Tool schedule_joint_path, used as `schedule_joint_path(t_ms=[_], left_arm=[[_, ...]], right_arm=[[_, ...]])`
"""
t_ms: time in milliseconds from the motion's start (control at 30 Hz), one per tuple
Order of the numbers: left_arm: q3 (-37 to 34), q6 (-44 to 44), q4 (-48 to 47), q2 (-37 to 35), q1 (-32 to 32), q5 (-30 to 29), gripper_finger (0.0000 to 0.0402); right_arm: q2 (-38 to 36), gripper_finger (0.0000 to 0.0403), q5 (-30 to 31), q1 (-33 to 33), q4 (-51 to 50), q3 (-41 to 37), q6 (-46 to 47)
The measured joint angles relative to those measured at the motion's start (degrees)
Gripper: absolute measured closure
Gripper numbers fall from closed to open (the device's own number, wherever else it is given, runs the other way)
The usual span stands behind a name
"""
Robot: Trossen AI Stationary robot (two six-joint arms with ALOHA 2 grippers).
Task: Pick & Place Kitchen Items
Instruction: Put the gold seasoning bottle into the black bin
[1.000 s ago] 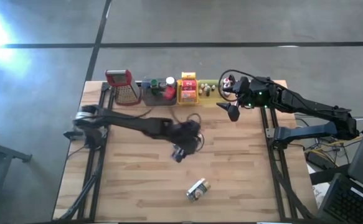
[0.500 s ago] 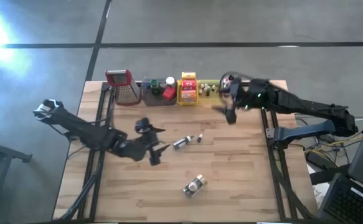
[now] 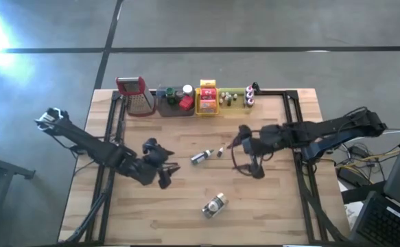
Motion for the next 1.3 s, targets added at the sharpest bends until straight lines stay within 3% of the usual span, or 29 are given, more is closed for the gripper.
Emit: schedule_joint_path(t_ms=[233, 433, 533, 700, 900, 1100, 1300], left_arm=[[3.56, -0.94, -0.72, 4.8, -0.26, 1.48, 0.0095], [3.14, -9.57, -0.13, 5.85, -0.54, 1.75, 0.0095], [3.1, -10.2, 5.25, 9.72, -1.38, 2.58, 0.0095], [4.2, -11.13, 17.47, 19.24, -1.37, 9.46, 0.0095], [15.62, -13.35, 14.2, 30.68, -1.61, 12.65, 0.0095], [31.13, -15.75, 1.05, 40.14, -1.63, 14.92, 0.0095], [43.6, -18.51, -11.71, 48.03, -0.6, 21.68, 0.0095]], right_arm=[[5.44, 0.0039, -0.02, 9.25, 0.04, 0.02, 3.25], [13.24, 0.0039, -0.04, 13.47, -1.04, 0.02, 6.71], [15.79, 0.0039, 1.2, 14.33, -3.35, 0.0, 9.21], [17.28, 0.0039, 4.6, 15.4, -8.24, 0.0, 12.57], [14.33, 0.0039, 8.87, 15.71, -15.34, 0.0, 15.28], [8.37, 0.0039, 13.22, 15.69, -19.54, -0.13, 15.85], [1.46, 0.0039, 15.47, 15.58, -20.43, -0.2, 15.8]])
